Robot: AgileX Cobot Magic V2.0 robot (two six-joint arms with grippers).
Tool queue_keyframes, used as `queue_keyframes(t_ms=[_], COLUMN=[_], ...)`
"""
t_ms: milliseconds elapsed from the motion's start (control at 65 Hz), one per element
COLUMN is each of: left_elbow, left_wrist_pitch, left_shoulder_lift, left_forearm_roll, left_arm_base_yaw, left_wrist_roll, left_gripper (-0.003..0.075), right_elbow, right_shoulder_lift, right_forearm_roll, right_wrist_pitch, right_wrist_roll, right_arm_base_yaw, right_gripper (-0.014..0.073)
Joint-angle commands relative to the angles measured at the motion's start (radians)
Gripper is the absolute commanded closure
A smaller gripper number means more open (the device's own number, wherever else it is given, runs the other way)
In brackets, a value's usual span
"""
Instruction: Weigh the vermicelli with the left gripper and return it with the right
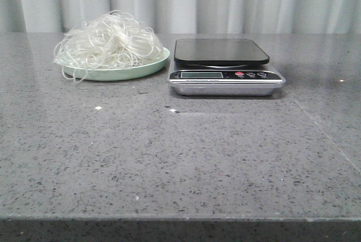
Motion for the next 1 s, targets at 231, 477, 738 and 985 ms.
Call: queue_keyframes(t_ms=[231, 477, 738, 985], left_elbow=[-0.023, -0.023, -0.023, -0.023], left_wrist_pitch=[-0.082, -0.082, -0.082, -0.082], left_shoulder_lift=[0.015, 0.015, 0.015, 0.015], left_forearm_roll=[-0.014, -0.014, -0.014, -0.014], left_arm_base_yaw=[0.001, 0.001, 0.001, 0.001], left_wrist_roll=[-0.001, -0.001, -0.001, -0.001], left_gripper=[0.0594, 0.0594, 0.0594, 0.0594], right_elbow=[0.570, 0.826, 1.033, 1.075], right_shoulder_lift=[-0.547, -0.875, -1.181, -1.250], right_forearm_roll=[-0.027, -0.046, -0.046, -0.046], right_wrist_pitch=[-0.329, -0.390, -0.489, -0.497], right_wrist_roll=[-0.014, -0.014, -0.014, -0.014], right_arm_base_yaw=[-0.077, -0.077, -0.077, -0.077], right_gripper=[0.0050, 0.0050, 0.0197, 0.0438])
